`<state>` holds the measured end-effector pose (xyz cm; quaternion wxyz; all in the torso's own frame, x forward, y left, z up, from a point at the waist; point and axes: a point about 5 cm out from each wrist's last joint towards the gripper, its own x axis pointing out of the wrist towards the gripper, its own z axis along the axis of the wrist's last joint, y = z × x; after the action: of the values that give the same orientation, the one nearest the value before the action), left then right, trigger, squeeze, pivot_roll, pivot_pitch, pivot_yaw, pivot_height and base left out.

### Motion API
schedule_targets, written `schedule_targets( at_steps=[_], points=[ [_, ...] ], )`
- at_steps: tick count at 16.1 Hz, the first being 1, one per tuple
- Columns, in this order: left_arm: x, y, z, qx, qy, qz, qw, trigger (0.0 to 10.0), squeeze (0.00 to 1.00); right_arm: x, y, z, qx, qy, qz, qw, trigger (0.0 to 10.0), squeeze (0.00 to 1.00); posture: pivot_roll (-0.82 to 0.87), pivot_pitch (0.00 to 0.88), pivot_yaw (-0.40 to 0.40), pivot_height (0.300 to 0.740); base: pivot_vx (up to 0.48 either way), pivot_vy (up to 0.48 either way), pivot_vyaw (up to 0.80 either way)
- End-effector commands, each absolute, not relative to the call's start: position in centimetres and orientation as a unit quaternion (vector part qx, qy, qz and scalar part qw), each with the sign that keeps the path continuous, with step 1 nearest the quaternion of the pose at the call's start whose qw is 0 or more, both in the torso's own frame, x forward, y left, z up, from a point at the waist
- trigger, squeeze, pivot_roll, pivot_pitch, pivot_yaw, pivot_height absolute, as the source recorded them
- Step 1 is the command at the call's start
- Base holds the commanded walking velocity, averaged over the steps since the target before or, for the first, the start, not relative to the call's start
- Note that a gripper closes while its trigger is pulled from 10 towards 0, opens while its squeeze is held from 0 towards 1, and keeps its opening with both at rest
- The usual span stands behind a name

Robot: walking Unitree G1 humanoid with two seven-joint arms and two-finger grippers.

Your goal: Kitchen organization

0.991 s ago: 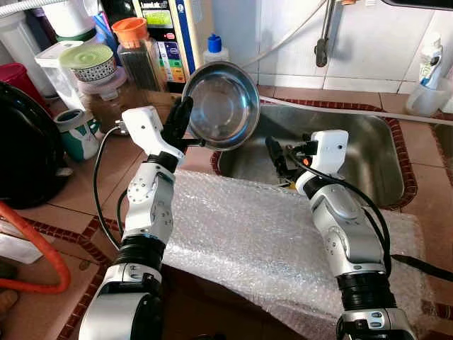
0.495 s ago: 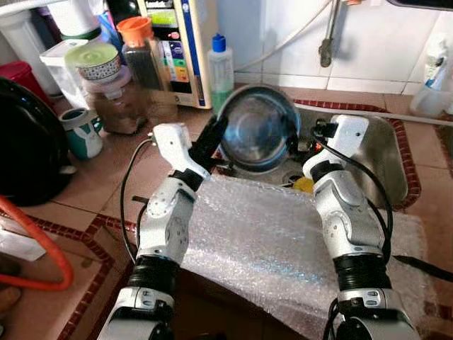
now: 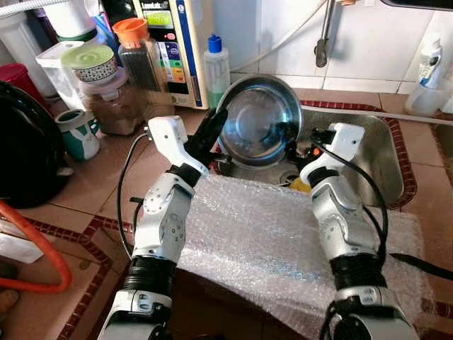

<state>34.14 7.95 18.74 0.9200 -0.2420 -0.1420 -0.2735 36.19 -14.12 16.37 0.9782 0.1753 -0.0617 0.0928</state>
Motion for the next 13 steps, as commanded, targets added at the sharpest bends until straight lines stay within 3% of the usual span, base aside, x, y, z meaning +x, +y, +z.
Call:
schedule_targets(
  at_steps=[1,2,7,13],
  points=[
    [33.94,8.11,19.46,-0.249,-0.156,-0.281,0.914,0.0,0.0,36.37,-13.61,16.13,0.19,-0.052,0.103,0.975,10.0,0.0,0.02,0.055,0.134,0.74,0.0,0.0,0.0],
    [33.91,8.14,19.54,-0.256,-0.154,-0.279,0.912,0.0,0.0,36.49,-13.59,16.3,0.212,-0.058,0.105,0.97,0.0,0.0,0.03,0.055,0.135,0.74,0.0,0.0,0.0],
    [33.99,8.27,19.45,-0.299,-0.133,-0.276,0.904,0.0,0.0,37.15,-13.37,16.34,0.294,-0.053,0.114,0.947,0.0,0.0,0.03,0.056,0.132,0.74,0.0,0.0,0.0],
    [33.89,8.2,19.21,-0.301,-0.121,-0.276,0.905,0.0,0.0,37.34,-13.18,16.28,0.305,-0.05,0.124,0.943,0.0,0.0,0.03,0.056,0.129,0.74,0.0,0.0,0.0]
  ],
)
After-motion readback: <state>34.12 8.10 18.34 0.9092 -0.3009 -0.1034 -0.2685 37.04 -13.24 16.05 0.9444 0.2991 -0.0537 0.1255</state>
